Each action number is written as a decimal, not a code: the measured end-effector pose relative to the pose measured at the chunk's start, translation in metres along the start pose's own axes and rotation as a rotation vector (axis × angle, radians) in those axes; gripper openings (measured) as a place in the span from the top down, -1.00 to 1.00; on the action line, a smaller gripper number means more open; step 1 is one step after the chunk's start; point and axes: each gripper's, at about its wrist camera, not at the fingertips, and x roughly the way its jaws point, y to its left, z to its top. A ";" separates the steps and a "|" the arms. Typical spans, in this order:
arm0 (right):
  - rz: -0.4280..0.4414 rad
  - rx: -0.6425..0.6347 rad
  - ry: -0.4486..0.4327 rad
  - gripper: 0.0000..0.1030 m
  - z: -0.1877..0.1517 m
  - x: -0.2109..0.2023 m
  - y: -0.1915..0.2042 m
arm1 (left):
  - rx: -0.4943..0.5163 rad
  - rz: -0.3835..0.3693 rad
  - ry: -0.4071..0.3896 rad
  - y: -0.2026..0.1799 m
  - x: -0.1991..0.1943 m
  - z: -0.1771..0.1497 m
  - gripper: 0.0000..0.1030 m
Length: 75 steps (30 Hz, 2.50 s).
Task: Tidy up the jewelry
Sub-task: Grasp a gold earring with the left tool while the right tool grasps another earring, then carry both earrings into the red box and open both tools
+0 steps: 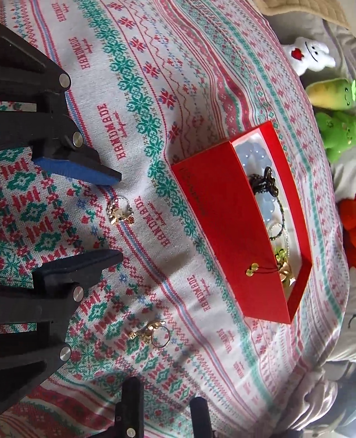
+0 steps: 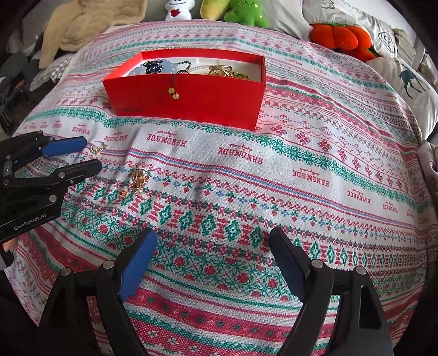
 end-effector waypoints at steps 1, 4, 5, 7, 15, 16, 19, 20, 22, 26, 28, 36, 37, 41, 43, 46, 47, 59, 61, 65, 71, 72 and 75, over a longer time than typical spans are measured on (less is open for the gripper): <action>0.001 0.000 0.000 -0.68 0.000 0.000 0.000 | 0.014 -0.003 0.001 -0.001 0.000 0.000 0.25; 0.004 0.000 0.000 -0.68 0.001 0.000 0.000 | 0.037 -0.010 0.004 0.000 0.002 0.002 0.37; 0.005 0.000 0.000 -0.68 0.001 0.000 0.000 | 0.043 -0.010 0.005 -0.001 0.003 0.002 0.42; 0.005 0.000 0.000 -0.68 0.001 0.000 0.000 | 0.060 -0.006 0.006 -0.004 0.003 0.002 0.52; 0.013 -0.002 -0.002 -0.68 0.003 0.001 0.002 | 0.090 0.007 0.004 -0.011 0.000 0.002 0.77; 0.017 -0.003 -0.003 -0.68 0.004 0.000 0.003 | 0.089 0.007 0.004 -0.012 -0.001 0.002 0.77; 0.033 -0.005 -0.005 -0.68 0.008 0.000 0.006 | 0.081 -0.001 -0.001 -0.011 -0.006 0.000 0.77; 0.040 -0.006 -0.007 -0.68 0.009 -0.001 0.007 | 0.077 -0.004 -0.003 -0.011 -0.008 -0.001 0.77; 0.054 -0.012 -0.010 -0.68 0.011 -0.002 0.010 | 0.069 -0.010 -0.010 -0.010 -0.012 0.000 0.77; 0.075 -0.026 -0.017 -0.68 0.014 -0.003 0.016 | 0.060 -0.018 -0.034 -0.009 -0.024 0.000 0.77; 0.091 -0.030 -0.017 -0.68 0.016 -0.003 0.019 | 0.054 -0.024 -0.045 -0.008 -0.030 0.000 0.77; 0.132 -0.020 -0.015 -0.45 0.029 0.003 0.030 | 0.011 -0.039 -0.074 0.002 -0.049 -0.005 0.77; 0.137 -0.018 -0.016 -0.40 0.030 0.003 0.031 | -0.002 -0.045 -0.073 0.005 -0.050 -0.005 0.77; 0.162 0.010 -0.013 0.06 0.036 0.004 0.028 | -0.027 -0.044 -0.070 0.009 -0.052 -0.007 0.77; 0.178 0.028 -0.009 0.23 0.040 0.005 0.026 | -0.030 -0.041 -0.068 0.010 -0.053 -0.008 0.77; 0.205 0.049 -0.011 0.34 0.045 0.006 0.023 | -0.035 -0.037 -0.062 0.011 -0.053 -0.009 0.77; 0.217 0.055 -0.010 0.42 0.046 0.007 0.023 | -0.037 -0.034 -0.059 0.011 -0.052 -0.009 0.77; 0.306 0.127 0.008 0.94 0.057 0.004 0.005 | -0.126 -0.009 -0.016 0.021 -0.047 -0.005 0.77; 0.330 0.134 0.012 0.93 0.057 0.003 0.004 | -0.134 -0.009 -0.012 0.022 -0.047 -0.004 0.77; 0.349 0.142 0.038 0.68 0.055 0.006 0.003 | -0.132 -0.009 -0.006 0.020 -0.045 -0.004 0.77; 0.350 0.132 0.060 0.31 0.054 0.013 0.010 | -0.128 -0.011 0.004 0.019 -0.043 -0.006 0.77; 0.340 0.125 0.059 0.31 0.055 0.014 0.013 | -0.128 -0.011 0.005 0.019 -0.043 -0.006 0.77; 0.303 0.114 0.065 0.33 0.055 0.018 0.017 | -0.129 -0.007 0.014 0.019 -0.040 -0.006 0.77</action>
